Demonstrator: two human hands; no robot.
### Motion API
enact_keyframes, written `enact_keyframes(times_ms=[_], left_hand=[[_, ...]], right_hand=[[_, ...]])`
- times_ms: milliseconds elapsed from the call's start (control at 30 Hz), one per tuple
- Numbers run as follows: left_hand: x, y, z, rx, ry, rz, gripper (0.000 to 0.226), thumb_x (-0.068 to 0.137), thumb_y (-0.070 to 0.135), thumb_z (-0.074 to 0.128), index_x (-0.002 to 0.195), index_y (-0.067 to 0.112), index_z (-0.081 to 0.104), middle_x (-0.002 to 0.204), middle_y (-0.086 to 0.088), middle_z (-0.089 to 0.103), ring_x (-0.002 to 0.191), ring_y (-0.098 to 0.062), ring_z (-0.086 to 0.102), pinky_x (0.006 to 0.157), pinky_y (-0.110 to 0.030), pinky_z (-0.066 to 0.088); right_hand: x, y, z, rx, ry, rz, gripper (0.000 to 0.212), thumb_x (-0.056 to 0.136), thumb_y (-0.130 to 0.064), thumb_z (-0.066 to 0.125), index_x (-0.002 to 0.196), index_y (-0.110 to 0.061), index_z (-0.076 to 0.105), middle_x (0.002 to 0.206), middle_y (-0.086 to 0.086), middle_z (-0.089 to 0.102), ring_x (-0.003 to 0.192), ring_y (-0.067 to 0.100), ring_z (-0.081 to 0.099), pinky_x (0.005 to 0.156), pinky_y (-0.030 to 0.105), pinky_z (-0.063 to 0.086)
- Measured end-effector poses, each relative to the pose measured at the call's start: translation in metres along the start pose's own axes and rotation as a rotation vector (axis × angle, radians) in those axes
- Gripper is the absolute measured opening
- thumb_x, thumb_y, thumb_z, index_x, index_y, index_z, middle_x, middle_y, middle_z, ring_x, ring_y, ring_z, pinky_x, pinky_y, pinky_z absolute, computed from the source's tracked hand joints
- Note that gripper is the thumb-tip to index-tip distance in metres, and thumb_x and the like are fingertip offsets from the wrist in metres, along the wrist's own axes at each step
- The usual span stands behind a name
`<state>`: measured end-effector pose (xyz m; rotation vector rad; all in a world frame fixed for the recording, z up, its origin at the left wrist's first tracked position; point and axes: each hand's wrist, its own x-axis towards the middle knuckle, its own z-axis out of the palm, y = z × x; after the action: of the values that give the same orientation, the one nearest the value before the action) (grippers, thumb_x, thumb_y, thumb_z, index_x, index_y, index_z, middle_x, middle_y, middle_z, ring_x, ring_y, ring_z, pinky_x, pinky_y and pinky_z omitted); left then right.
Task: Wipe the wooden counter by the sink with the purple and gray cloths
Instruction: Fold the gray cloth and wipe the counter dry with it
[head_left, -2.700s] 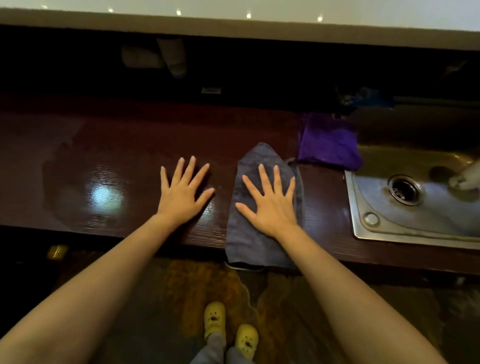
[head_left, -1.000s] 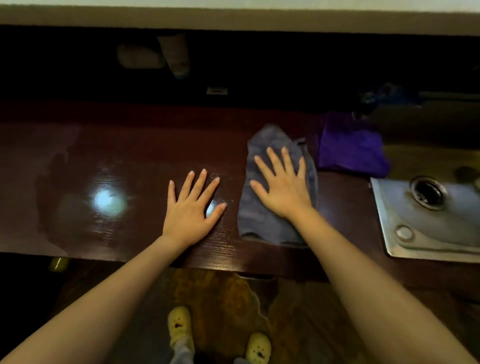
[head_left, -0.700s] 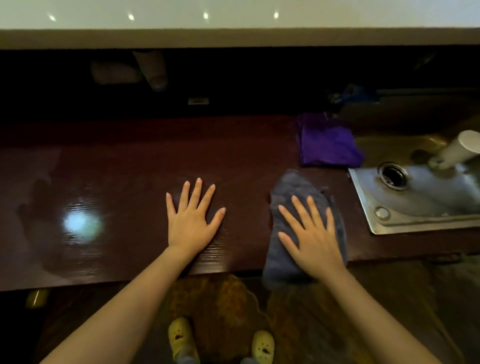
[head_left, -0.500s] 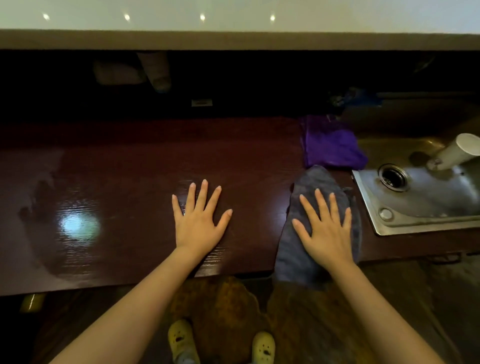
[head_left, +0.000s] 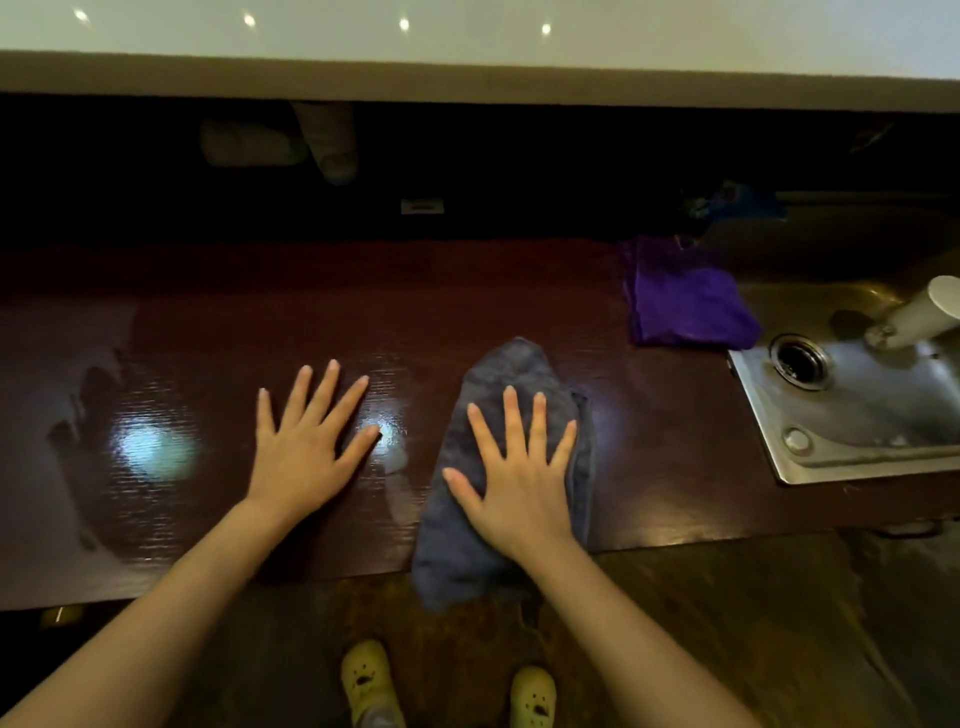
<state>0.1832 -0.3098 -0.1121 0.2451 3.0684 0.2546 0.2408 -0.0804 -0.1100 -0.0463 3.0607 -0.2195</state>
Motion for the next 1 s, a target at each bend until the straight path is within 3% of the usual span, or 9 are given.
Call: enact_keyframes(times_ms=[100, 300, 467, 700, 800, 1000], left_hand=[[0.001, -0.021, -0.005, -0.006, -0.014, -0.034, 0.069, 0.079, 0.069, 0.015, 0.143, 0.043, 0.015, 0.157, 0.005, 0.011, 0.144, -0.016, 0.0, 0.112, -0.058, -0.002], [-0.001, -0.033, -0.004, 0.025, -0.007, -0.002, 0.068, 0.082, 0.071, 0.011, 0.143, 0.042, 0.014, 0.156, 0.006, 0.011, 0.144, -0.015, 0.0, 0.113, -0.059, 0.002], [-0.001, -0.035, -0.001, 0.032, 0.015, 0.001, 0.067, 0.082, 0.072, 0.002, 0.142, 0.044, 0.007, 0.155, 0.01, 0.004, 0.144, -0.013, -0.004, 0.113, -0.057, -0.001], [-0.006, -0.049, -0.002, 0.033, -0.002, 0.045, 0.076, 0.078, 0.075, -0.003, 0.144, 0.04, 0.01, 0.156, 0.008, 0.007, 0.143, -0.013, -0.001, 0.114, -0.056, 0.003], [-0.019, -0.058, -0.005, 0.061, -0.028, 0.08, 0.08, 0.076, 0.079, 0.003, 0.145, 0.039, 0.01, 0.156, 0.007, 0.009, 0.144, -0.017, 0.003, 0.113, -0.056, 0.007], [-0.037, -0.075, -0.016, 0.073, -0.067, 0.107, 0.07, 0.084, 0.072, 0.011, 0.144, 0.037, 0.019, 0.155, 0.006, 0.019, 0.144, -0.017, 0.007, 0.112, -0.058, 0.015]], right_hand=[[0.042, 0.003, -0.006, 0.045, -0.031, 0.005, 0.075, 0.082, -0.071, 0.017, 0.147, -0.037, 0.006, 0.159, 0.006, -0.009, 0.142, 0.034, -0.02, 0.109, 0.067, -0.011], [0.159, 0.009, -0.011, 0.059, -0.004, 0.056, 0.072, 0.086, -0.069, 0.026, 0.147, -0.036, 0.008, 0.159, 0.005, -0.006, 0.143, 0.035, -0.015, 0.109, 0.067, -0.008], [0.215, -0.026, -0.013, 0.021, -0.023, 0.047, 0.07, 0.088, -0.067, 0.021, 0.148, -0.035, 0.006, 0.159, 0.006, -0.008, 0.143, 0.037, -0.016, 0.108, 0.068, -0.009], [0.121, -0.09, 0.006, 0.045, -0.007, -0.169, 0.058, 0.094, -0.05, 0.023, 0.148, -0.032, 0.01, 0.16, -0.002, -0.001, 0.145, 0.028, -0.013, 0.111, 0.062, -0.011], [0.067, -0.081, 0.01, 0.059, 0.024, -0.187, 0.058, 0.091, -0.046, 0.017, 0.147, -0.032, 0.018, 0.159, -0.002, 0.009, 0.146, 0.028, -0.005, 0.111, 0.059, -0.006], [-0.006, -0.027, 0.01, 0.004, 0.051, -0.106, 0.054, 0.091, -0.051, 0.031, 0.144, -0.039, 0.024, 0.157, -0.007, 0.016, 0.146, 0.025, 0.007, 0.112, 0.058, 0.012]])
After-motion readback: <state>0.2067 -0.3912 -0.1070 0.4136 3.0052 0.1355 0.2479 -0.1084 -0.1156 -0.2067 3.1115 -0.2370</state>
